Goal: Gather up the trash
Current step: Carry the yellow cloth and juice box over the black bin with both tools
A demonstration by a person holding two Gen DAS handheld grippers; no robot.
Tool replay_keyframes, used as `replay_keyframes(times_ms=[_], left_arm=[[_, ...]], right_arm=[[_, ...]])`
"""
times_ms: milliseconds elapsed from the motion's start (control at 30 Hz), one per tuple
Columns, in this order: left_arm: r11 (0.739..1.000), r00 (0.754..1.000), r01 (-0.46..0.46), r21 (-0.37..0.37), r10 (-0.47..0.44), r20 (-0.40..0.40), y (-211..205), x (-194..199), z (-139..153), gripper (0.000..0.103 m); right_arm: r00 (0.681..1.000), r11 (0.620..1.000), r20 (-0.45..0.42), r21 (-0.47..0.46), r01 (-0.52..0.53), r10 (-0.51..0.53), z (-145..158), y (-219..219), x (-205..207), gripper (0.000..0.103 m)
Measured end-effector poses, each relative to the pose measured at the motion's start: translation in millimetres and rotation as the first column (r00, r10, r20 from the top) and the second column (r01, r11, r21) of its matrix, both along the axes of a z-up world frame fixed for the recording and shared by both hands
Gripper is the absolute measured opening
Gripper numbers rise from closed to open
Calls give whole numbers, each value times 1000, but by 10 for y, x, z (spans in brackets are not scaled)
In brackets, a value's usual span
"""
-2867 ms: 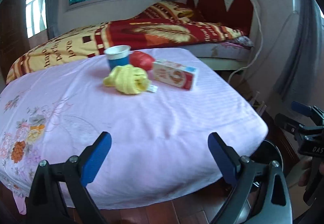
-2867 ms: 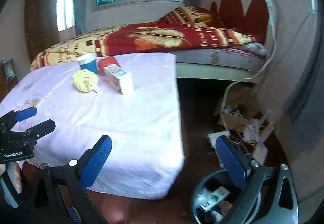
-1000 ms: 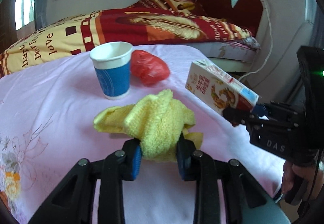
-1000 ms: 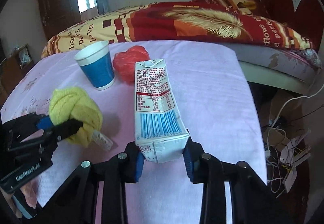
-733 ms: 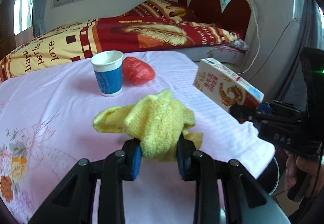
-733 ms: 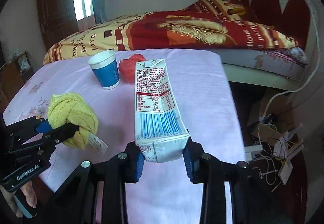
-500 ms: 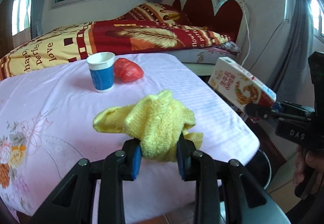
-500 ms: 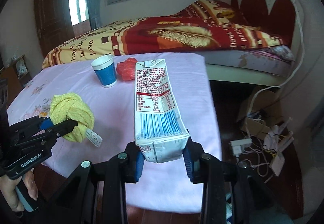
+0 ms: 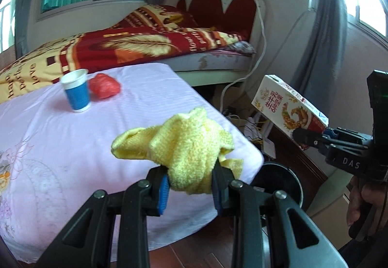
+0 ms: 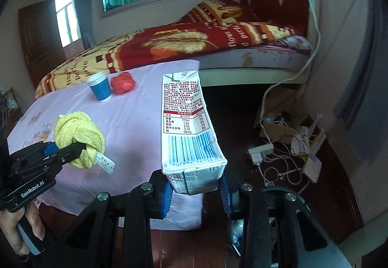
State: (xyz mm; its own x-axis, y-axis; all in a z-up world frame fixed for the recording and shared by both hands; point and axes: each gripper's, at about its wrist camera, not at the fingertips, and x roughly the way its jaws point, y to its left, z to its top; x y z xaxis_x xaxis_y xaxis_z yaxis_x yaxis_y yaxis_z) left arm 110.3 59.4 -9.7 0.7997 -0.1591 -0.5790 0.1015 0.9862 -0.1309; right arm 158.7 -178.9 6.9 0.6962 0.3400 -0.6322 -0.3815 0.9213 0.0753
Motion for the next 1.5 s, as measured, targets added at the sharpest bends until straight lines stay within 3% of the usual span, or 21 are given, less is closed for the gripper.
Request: replay_keyframes(times_ms=[667, 1500], left_arm=[[983, 984, 179, 28, -179, -9, -998, 85, -24, 30], [929, 925, 369, 22, -365, -110, -1968, 238, -443, 30]], right_arm=[[983, 983, -8, -12, 185, -185, -118, -994, -159, 35], [927, 935, -125, -61, 348, -353, -692, -1934, -316, 36]])
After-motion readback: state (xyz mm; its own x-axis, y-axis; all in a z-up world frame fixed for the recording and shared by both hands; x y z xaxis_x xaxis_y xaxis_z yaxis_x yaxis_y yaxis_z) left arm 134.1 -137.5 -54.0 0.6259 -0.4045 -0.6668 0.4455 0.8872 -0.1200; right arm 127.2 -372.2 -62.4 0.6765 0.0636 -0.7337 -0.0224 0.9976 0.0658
